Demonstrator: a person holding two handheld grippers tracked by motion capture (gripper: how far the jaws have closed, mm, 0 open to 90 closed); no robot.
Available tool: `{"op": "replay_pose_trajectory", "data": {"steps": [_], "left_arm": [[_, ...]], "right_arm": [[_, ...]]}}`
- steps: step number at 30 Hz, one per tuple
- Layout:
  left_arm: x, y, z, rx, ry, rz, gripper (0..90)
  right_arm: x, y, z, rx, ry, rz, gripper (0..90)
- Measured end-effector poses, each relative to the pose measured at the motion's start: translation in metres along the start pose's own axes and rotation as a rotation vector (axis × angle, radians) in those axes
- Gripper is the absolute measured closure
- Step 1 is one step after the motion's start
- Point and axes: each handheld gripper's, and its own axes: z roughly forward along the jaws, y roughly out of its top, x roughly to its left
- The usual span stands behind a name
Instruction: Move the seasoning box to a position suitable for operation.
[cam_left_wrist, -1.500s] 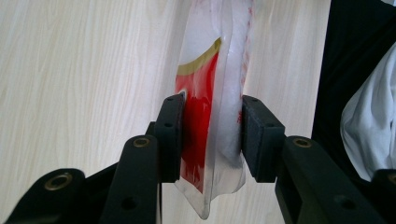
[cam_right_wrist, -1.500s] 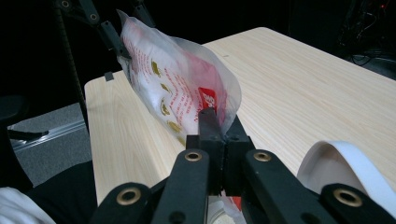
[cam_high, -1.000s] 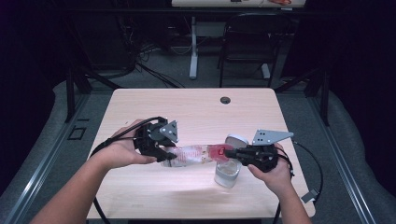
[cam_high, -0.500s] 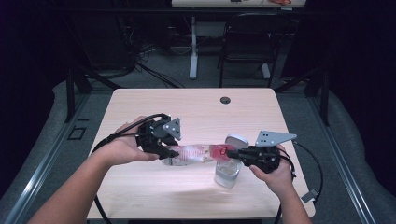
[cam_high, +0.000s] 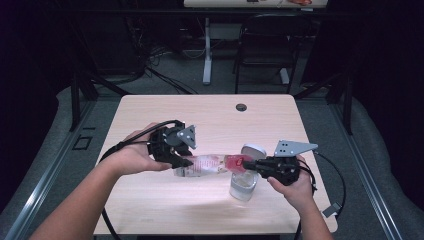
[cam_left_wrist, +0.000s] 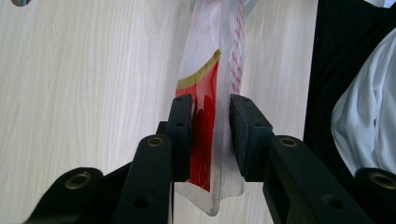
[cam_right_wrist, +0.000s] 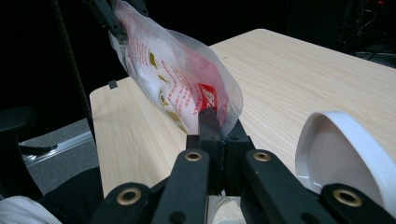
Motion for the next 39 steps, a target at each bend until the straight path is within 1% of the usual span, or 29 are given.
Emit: {"op": "replay_pose_trajectory", "data": {"steps": [6, 7, 10, 12, 13, 14, 15, 16, 18, 21, 24, 26, 29, 37, 39], "left_arm": [[-0.001, 0.001, -0.001, -0.001, -0.001, 0.003, 73.5], [-0.001, 0.002, -0.001, 0.001, 0.001, 0.008, 74.1], [-0.001, 0.004, -0.002, -0.001, 0.001, 0.009, 77.0], [-0.001, 0.005, -0.003, 0.000, 0.008, 0.019, 78.7], [-0.001, 0.005, -0.004, -0.007, 0.007, 0.017, 80.6], [-0.001, 0.005, -0.006, -0.027, 0.008, 0.024, 86.2], [-0.001, 0.006, -0.005, -0.016, 0.019, 0.030, 89.1], [-0.001, 0.006, -0.005, -0.010, 0.024, 0.029, 89.2], [-0.002, 0.006, -0.002, -0.003, 0.033, 0.039, 89.7], [-0.002, 0.005, -0.001, -0.014, 0.031, 0.043, 90.0], [-0.002, 0.005, 0.000, -0.017, 0.037, 0.042, 90.0], [-0.001, 0.005, 0.000, -0.019, 0.037, 0.040, 90.0], [-0.001, 0.006, -0.001, -0.018, 0.036, 0.038, 90.0], [0.001, 0.012, -0.006, -0.009, 0.044, 0.047, 90.0], [0.001, 0.014, -0.008, -0.003, 0.047, 0.051, 90.0]], "right_arm": [[0.000, 0.000, 0.000, 0.001, -0.001, 0.000, 90.0], [0.000, 0.000, 0.000, 0.001, -0.001, 0.000, 90.0], [0.000, -0.001, 0.000, 0.002, -0.001, 0.001, 90.0], [0.000, -0.001, 0.001, 0.001, 0.000, 0.001, 90.0], [0.000, 0.000, 0.001, 0.002, 0.000, 0.001, 90.0], [0.000, 0.000, 0.001, 0.001, 0.001, 0.004, 90.0], [0.001, 0.000, 0.002, 0.005, 0.005, -0.002, 90.0], [0.002, 0.000, 0.003, 0.003, 0.001, -0.005, 90.0], [0.003, 0.000, 0.003, 0.003, -0.019, -0.022, 90.0], [0.002, 0.000, 0.003, 0.004, -0.016, -0.011, 90.0], [0.001, 0.000, 0.003, -0.003, -0.020, -0.003, 90.0], [0.001, 0.000, 0.002, -0.001, -0.019, -0.005, 90.0], [0.001, -0.001, 0.003, -0.008, -0.020, 0.001, 90.0], [0.000, -0.001, 0.001, -0.017, -0.024, 0.007, 90.0], [0.000, -0.001, 0.000, -0.021, -0.019, 0.009, 90.0]]}}
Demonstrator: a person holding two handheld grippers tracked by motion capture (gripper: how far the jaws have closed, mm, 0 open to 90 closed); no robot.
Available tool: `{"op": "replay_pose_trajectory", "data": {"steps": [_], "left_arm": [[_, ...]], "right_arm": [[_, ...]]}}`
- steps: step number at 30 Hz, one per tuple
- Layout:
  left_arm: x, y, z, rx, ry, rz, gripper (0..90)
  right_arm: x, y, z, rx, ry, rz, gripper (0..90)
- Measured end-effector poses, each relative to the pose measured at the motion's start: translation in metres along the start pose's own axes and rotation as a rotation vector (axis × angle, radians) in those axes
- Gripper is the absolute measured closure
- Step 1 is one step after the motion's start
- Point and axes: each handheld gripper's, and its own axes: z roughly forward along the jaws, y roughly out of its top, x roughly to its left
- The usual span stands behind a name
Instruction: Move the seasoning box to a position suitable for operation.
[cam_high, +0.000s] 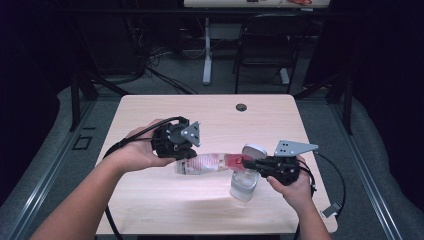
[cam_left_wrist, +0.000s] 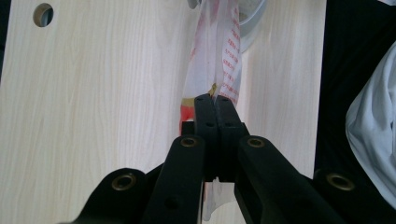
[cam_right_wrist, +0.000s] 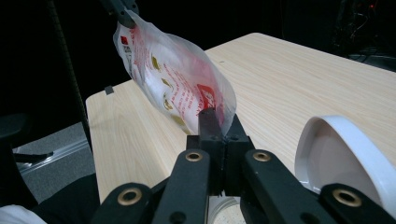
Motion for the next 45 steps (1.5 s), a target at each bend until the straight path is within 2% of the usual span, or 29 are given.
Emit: {"op": "replay_pose_trajectory", "data": {"steps": [12, 14, 23, 45], "left_arm": [[0.000, 0.020, -0.008, 0.054, 0.006, 0.029, 90.0], [0.000, 0.023, -0.008, 0.066, 0.007, 0.043, 90.0], [0.000, 0.031, -0.009, 0.096, -0.001, 0.048, 90.0], [-0.002, 0.036, -0.010, 0.106, 0.001, 0.063, 90.0]], "right_arm": [[-0.002, -0.001, -0.008, -0.014, 0.012, 0.015, 90.0], [-0.003, -0.001, -0.009, -0.011, 0.011, 0.016, 90.0], [-0.004, -0.003, -0.010, -0.021, 0.014, 0.027, 90.0], [-0.006, -0.006, -0.011, -0.015, 0.021, 0.034, 90.0]]}}
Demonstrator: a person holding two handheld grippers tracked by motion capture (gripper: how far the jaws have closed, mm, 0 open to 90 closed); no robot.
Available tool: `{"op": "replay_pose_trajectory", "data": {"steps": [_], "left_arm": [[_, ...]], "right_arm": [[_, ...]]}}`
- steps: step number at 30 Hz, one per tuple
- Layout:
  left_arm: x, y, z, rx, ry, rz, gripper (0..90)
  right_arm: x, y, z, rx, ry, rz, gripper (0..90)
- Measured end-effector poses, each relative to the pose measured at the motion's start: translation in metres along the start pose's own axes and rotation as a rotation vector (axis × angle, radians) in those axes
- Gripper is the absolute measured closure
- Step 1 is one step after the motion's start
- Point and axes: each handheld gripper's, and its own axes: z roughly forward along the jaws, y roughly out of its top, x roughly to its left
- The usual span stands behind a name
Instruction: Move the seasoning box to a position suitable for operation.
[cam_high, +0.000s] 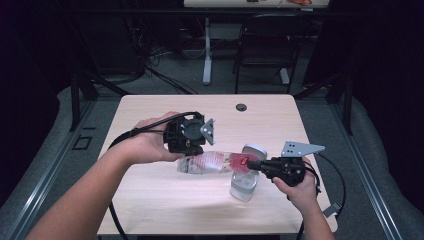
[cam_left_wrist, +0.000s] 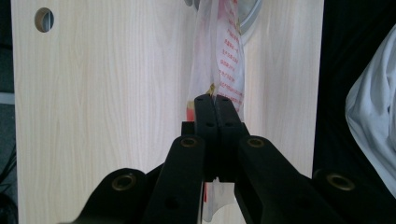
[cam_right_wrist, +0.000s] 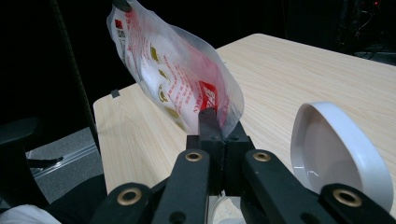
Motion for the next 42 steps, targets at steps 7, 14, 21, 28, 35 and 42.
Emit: {"op": "replay_pose_trajectory", "data": {"steps": [7, 14, 21, 28, 35, 42], "left_arm": [[0.000, 0.004, -0.001, 0.015, 0.006, 0.009, 90.0], [0.000, 0.005, -0.001, 0.016, 0.003, 0.011, 90.0], [-0.001, 0.008, -0.002, 0.018, 0.008, 0.020, 90.0], [-0.002, 0.012, -0.003, 0.024, 0.008, 0.026, 90.0], [-0.002, 0.015, -0.003, 0.028, 0.010, 0.032, 90.0], [-0.002, 0.018, -0.005, 0.035, 0.006, 0.041, 90.0]], "right_arm": [[-0.001, -0.001, -0.001, 0.003, -0.002, 0.000, 90.0], [0.000, -0.001, -0.001, 0.004, 0.001, 0.003, 90.0], [-0.001, -0.002, -0.002, 0.010, 0.004, 0.004, 90.0], [-0.001, -0.004, -0.003, 0.015, 0.013, 0.009, 90.0], [-0.001, -0.004, -0.004, 0.020, 0.012, 0.011, 90.0], [-0.001, -0.004, -0.006, 0.020, 0.014, 0.012, 90.0]]}}
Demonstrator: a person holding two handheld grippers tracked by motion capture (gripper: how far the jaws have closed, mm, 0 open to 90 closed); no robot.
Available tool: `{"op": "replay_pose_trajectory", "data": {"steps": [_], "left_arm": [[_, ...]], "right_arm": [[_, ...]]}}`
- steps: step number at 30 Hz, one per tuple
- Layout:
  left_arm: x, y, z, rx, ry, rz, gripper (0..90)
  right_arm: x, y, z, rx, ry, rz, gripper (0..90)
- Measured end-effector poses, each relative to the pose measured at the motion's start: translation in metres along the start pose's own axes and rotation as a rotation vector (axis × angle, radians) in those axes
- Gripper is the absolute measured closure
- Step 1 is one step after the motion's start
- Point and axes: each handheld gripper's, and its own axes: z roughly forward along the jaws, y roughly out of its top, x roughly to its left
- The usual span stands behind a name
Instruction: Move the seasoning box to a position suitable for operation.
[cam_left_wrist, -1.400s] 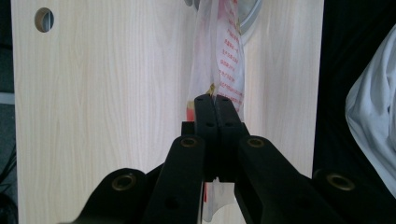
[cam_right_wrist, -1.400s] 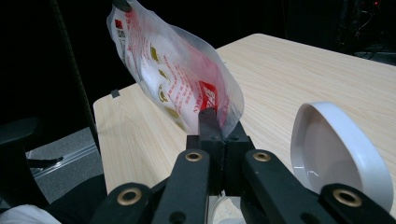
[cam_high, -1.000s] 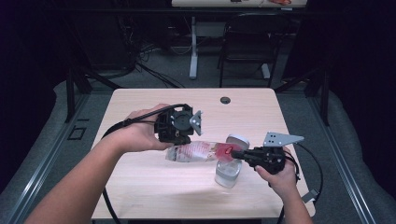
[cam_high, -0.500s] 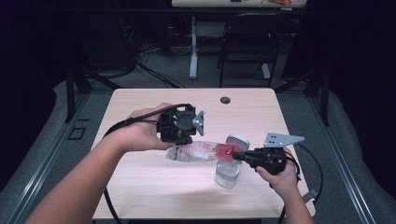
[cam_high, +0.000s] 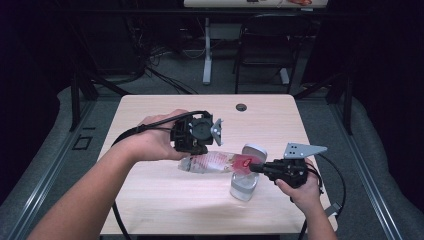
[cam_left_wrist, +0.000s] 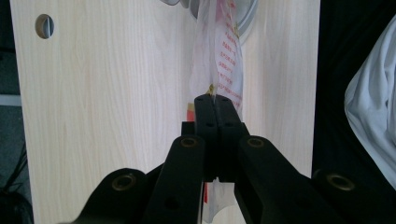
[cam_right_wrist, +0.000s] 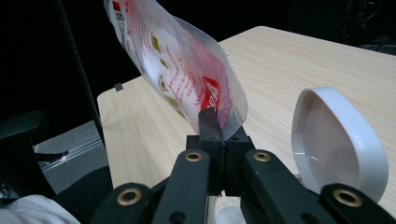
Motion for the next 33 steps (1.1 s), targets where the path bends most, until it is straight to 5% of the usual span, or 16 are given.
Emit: {"op": "replay_pose_trajectory", "data": {"steps": [33], "left_arm": [[-0.001, 0.026, 0.003, 0.020, -0.025, 0.051, 90.0]], "right_arm": [[-0.001, -0.012, -0.017, 0.011, -0.029, 0.034, 90.0]]}}
